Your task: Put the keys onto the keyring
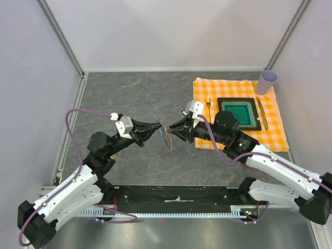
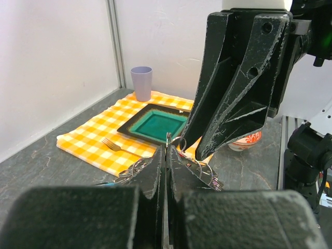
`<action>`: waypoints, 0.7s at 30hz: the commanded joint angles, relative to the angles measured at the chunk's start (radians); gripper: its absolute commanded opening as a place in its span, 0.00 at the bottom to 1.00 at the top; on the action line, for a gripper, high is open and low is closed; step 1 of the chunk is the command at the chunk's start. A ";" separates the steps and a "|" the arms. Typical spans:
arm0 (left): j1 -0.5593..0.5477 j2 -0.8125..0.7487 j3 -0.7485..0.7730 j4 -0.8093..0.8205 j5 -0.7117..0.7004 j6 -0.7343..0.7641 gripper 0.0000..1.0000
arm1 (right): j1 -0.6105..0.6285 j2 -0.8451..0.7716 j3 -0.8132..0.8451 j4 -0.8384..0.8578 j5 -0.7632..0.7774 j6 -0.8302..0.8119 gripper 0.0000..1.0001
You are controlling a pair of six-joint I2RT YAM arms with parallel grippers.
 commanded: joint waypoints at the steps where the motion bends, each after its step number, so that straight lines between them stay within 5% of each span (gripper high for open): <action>1: 0.001 0.004 0.023 0.075 -0.011 -0.014 0.02 | 0.005 -0.006 0.040 0.059 -0.020 0.001 0.29; 10: 0.001 0.001 0.027 0.074 0.004 -0.014 0.02 | 0.003 0.017 0.044 0.082 -0.005 0.001 0.26; 14: 0.001 0.004 0.029 0.074 0.007 -0.014 0.02 | 0.003 0.024 0.047 0.082 -0.015 -0.001 0.19; 18: 0.001 0.001 0.027 0.077 -0.002 -0.016 0.02 | 0.003 0.028 0.050 0.077 -0.037 -0.002 0.00; 21: 0.001 -0.005 0.014 0.098 -0.020 -0.019 0.02 | 0.005 0.037 0.060 0.065 -0.072 -0.004 0.00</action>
